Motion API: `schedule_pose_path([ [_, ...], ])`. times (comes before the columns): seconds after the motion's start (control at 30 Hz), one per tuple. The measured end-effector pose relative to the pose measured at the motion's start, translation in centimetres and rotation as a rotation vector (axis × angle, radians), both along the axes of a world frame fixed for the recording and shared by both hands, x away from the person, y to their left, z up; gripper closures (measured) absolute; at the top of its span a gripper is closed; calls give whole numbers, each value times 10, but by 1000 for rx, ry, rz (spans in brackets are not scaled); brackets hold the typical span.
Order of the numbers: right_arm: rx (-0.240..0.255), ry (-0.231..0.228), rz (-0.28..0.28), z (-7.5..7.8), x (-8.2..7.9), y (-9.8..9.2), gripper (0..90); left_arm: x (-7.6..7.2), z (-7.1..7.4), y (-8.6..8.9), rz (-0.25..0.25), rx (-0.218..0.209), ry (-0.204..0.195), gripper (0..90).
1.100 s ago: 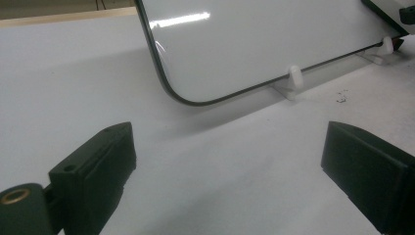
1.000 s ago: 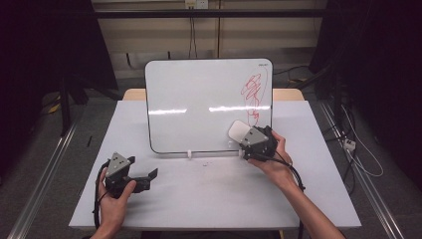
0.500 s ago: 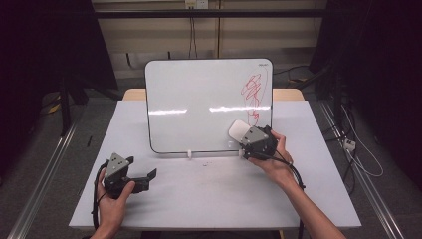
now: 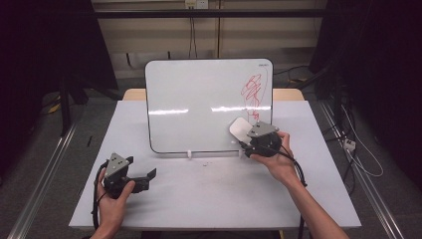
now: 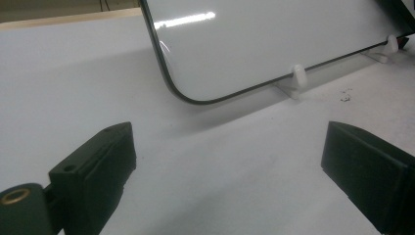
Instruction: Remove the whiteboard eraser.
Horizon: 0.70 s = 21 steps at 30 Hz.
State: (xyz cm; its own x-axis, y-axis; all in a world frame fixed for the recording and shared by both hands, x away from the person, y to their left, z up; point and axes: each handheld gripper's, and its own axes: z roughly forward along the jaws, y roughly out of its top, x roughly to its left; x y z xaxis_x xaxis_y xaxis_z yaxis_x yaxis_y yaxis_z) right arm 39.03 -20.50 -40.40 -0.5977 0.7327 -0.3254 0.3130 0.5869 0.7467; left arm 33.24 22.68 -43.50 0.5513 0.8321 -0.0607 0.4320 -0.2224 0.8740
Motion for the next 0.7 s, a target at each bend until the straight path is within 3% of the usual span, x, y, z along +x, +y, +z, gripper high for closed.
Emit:
schedule_pose_path([
  [0.4, 91, -13, 4, 7, -14, -6, 314, 0, -2, 1, -3, -1, 8, 60],
  [0.7, 150, -76, -44, 20, -16, -16, 314, 0, -2, 3, 6, -7, 6, 60],
])
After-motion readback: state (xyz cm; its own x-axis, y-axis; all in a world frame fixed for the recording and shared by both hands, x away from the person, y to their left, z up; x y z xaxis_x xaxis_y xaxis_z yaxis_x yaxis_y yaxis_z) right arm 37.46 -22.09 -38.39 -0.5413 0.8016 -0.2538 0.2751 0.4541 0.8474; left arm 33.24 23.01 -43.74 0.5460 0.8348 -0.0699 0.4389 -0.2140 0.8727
